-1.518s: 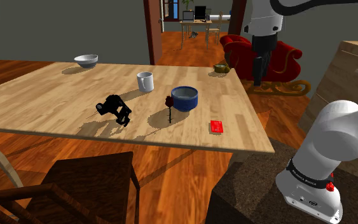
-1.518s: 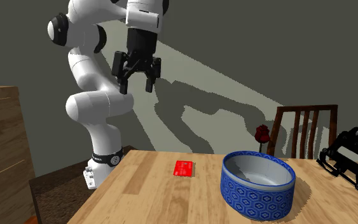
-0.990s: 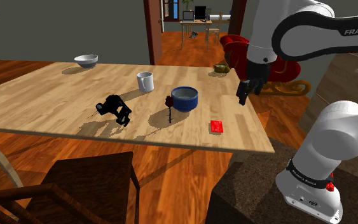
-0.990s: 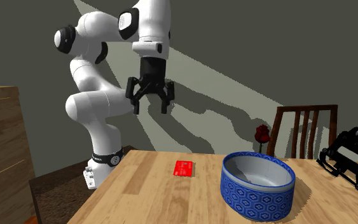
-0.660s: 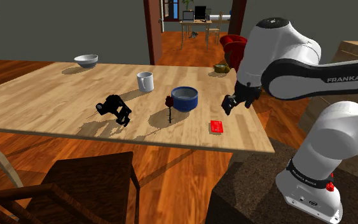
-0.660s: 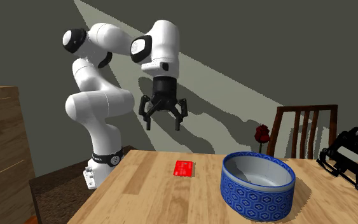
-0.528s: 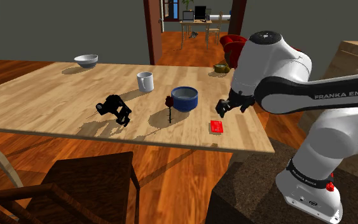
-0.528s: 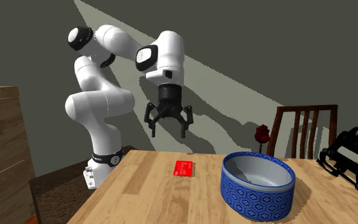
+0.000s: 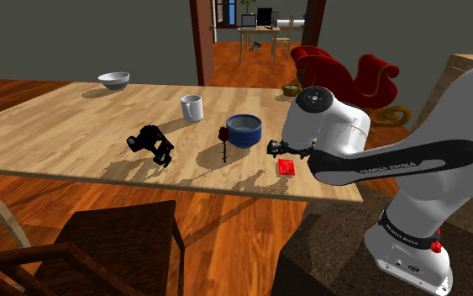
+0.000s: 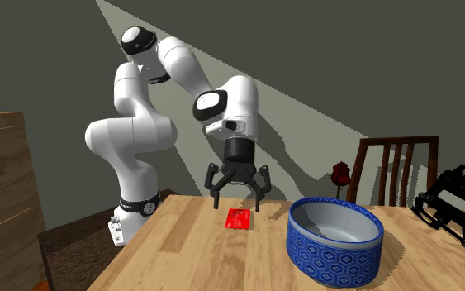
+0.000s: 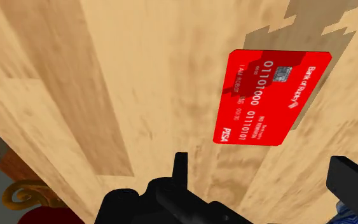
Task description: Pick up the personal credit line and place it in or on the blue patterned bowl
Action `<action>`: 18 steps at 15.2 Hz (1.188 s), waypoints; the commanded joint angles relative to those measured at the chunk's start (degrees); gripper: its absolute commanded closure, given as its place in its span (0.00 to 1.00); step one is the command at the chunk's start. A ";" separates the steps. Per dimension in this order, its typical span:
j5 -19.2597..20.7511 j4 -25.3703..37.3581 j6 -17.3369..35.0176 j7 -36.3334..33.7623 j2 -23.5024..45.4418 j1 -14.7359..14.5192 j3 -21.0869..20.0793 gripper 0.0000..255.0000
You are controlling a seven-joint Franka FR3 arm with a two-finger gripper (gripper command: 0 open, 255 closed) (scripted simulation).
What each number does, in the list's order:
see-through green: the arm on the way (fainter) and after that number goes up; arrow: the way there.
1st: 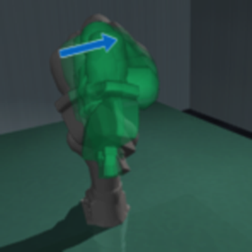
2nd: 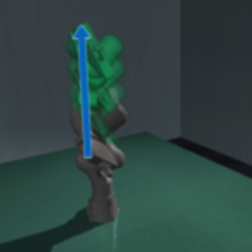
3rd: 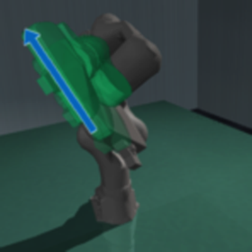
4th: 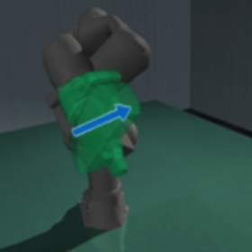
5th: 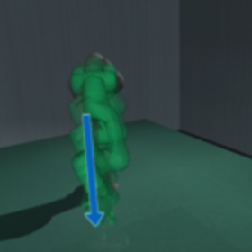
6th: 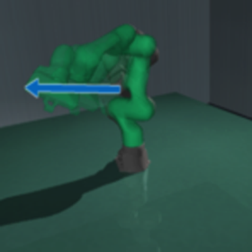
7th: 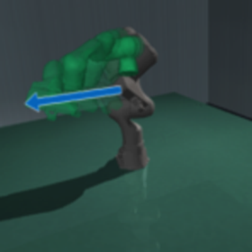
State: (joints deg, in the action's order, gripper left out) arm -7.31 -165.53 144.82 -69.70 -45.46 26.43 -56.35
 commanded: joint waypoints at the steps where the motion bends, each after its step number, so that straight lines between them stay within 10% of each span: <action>1: 0.43 -0.13 2.73 -1.36 1.78 2.43 -2.28 0.00; 12: 1.53 -0.61 7.01 -2.17 4.46 6.52 -5.13 0.00; 13: 1.53 -0.61 7.01 -2.17 4.46 6.52 -5.13 1.00; 18: 1.57 -0.40 6.96 -2.30 4.57 6.69 -5.34 1.00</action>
State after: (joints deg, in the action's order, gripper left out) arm -5.63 -165.66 151.87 -71.95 -41.14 33.16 -61.52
